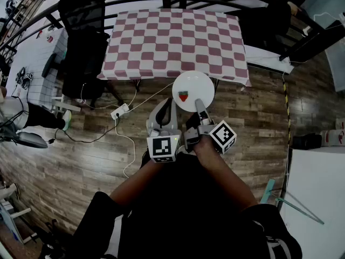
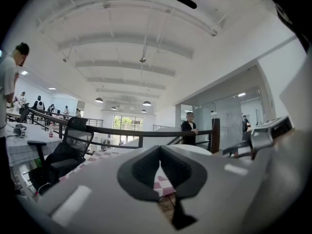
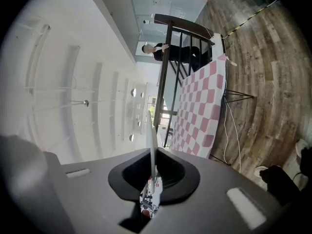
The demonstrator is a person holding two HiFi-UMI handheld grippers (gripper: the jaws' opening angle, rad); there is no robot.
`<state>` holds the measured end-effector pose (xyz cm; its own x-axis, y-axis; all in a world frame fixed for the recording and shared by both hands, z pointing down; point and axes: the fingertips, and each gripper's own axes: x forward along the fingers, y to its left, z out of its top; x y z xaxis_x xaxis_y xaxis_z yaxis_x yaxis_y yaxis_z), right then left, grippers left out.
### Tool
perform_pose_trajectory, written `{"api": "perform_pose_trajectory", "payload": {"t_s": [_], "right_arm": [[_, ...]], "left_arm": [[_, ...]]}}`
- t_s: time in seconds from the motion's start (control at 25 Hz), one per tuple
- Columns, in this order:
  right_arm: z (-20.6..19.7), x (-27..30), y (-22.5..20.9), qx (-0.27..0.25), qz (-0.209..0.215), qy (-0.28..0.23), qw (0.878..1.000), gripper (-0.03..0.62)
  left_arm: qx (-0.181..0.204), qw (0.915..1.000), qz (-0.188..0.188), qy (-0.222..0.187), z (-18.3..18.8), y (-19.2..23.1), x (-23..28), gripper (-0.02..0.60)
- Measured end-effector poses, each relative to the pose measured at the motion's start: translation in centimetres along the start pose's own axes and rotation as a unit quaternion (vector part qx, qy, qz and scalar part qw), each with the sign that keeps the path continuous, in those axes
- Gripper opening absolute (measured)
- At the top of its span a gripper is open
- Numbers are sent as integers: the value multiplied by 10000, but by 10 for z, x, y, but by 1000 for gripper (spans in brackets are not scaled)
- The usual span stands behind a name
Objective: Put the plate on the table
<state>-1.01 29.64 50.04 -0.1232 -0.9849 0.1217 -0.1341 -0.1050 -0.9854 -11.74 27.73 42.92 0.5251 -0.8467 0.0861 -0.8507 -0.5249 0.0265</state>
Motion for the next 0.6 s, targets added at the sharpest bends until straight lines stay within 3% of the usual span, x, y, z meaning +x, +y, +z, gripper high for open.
{"api": "perform_pose_trajectory", "payload": {"t_s": [0.36,0.6], "right_arm": [[3,-16,3,30,251,-98,9996,14],[4,-15,-9,130,82,-118,9998,15]], "left_arm": [[-171,9996,-50,-228,2,-9,-11,11],[-116,9998,-121,-79,-6,-10,-8,11]]}}
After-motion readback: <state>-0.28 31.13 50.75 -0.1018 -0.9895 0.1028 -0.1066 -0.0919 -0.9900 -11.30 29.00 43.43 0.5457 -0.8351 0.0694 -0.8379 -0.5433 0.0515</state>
